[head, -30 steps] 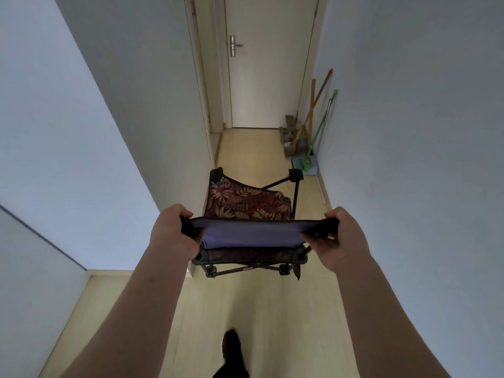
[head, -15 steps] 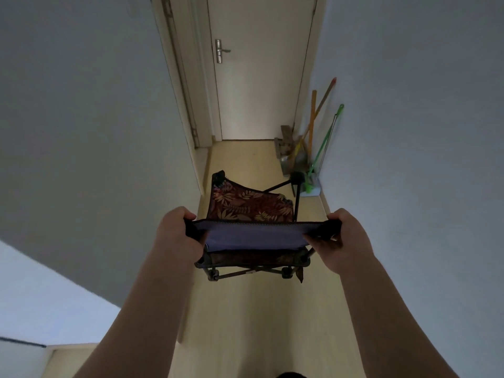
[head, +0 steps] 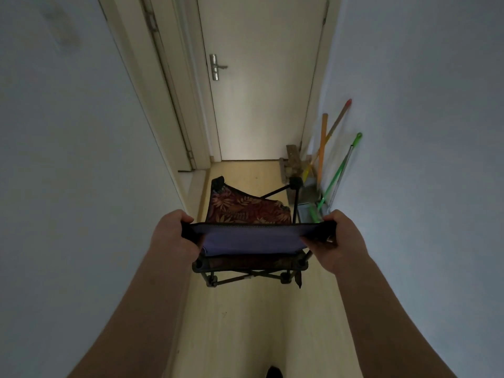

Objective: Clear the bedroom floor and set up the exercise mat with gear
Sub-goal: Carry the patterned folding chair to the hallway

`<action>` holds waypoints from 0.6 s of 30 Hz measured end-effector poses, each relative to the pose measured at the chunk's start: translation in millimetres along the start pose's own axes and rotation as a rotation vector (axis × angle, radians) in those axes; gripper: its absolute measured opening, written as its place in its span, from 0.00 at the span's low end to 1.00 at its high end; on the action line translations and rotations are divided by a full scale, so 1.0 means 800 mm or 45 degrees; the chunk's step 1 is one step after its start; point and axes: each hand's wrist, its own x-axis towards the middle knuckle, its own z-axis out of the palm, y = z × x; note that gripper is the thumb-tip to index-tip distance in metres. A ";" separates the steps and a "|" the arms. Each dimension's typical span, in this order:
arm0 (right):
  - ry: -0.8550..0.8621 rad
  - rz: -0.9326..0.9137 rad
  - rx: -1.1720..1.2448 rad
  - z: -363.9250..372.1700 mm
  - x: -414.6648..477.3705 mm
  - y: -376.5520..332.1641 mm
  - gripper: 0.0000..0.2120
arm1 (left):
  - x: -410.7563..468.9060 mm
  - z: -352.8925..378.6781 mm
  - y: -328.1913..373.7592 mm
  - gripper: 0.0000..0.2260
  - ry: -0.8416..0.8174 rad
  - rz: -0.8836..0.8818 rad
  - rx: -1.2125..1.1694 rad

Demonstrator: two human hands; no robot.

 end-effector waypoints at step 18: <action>-0.006 -0.028 -0.027 0.372 0.361 -0.138 0.03 | 0.335 0.316 0.243 0.10 -0.001 -0.037 -0.051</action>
